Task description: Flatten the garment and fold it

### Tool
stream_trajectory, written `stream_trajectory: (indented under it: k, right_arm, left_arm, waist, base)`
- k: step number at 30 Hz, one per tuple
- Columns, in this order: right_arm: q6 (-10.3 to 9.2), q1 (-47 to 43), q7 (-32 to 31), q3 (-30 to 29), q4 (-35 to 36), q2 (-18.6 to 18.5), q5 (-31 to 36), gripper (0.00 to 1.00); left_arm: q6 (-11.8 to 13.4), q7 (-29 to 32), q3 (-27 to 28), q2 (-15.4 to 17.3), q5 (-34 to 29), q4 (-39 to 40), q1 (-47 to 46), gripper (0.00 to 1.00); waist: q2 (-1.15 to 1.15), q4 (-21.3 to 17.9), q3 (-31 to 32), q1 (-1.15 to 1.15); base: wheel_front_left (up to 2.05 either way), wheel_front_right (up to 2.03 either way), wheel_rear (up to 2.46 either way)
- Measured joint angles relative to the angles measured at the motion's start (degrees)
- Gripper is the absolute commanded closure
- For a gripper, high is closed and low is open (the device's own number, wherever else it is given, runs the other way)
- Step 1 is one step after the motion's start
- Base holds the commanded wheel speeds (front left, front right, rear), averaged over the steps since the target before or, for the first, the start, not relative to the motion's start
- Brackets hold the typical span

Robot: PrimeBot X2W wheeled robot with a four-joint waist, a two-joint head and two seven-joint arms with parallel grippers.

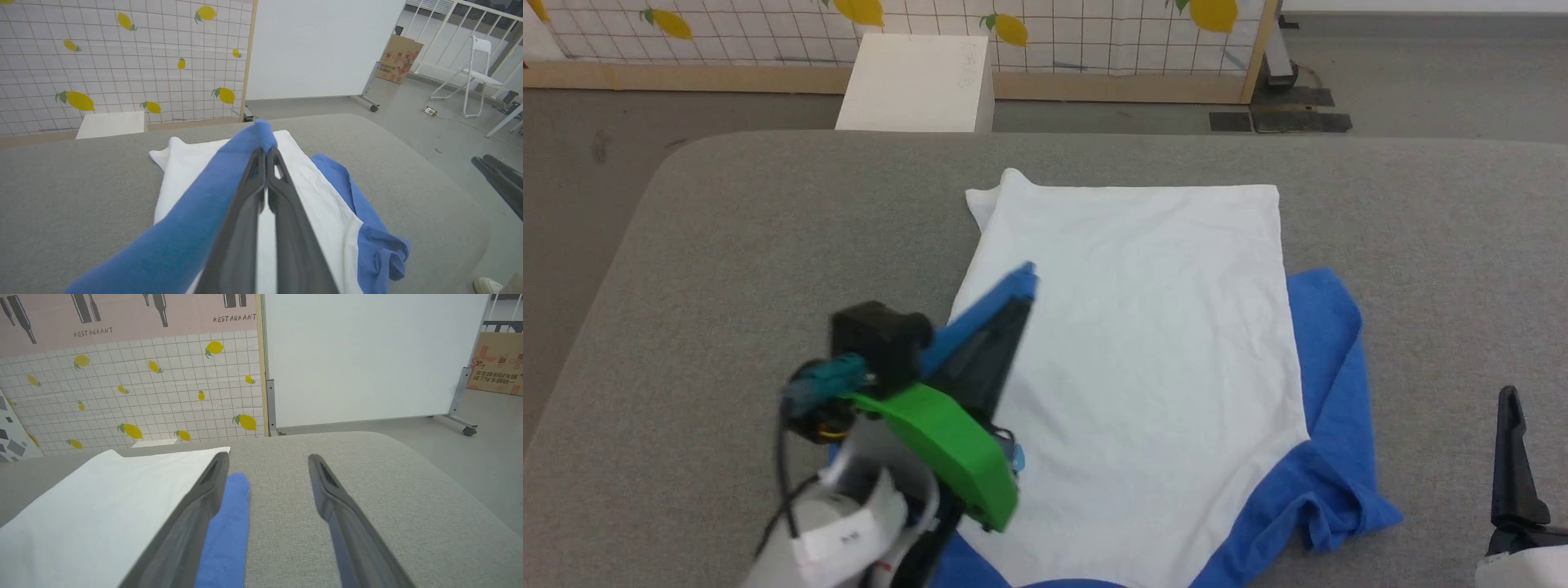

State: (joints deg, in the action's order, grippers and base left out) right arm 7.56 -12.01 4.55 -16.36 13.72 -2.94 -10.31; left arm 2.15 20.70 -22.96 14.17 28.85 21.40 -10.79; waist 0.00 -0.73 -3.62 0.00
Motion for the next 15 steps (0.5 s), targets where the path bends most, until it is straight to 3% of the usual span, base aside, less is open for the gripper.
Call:
stream_trajectory:
  k: [7, 15]
  right_arm:
    - [0.00, 0.01, -0.26, 0.24, 0.20, 0.01, 0.20, 0.00]
    - [0.00, 0.33, -0.49, 0.40, 0.97, 0.00, 0.35, 0.00]
  left_arm:
    - [-1.80, -5.52, -9.68, -7.45, -3.63, -11.26, -2.35, 1.00]
    - [-3.58, -11.06, -19.56, -10.68, -6.45, -27.44, -6.84, 1.00]
  waist:
    - [0.00, -0.80, -1.29, 0.00]
    - [0.00, -1.81, -3.72, 0.00]
  base:
    - [0.00, 0.00, 0.00]
    - [0.00, 0.00, 0.00]
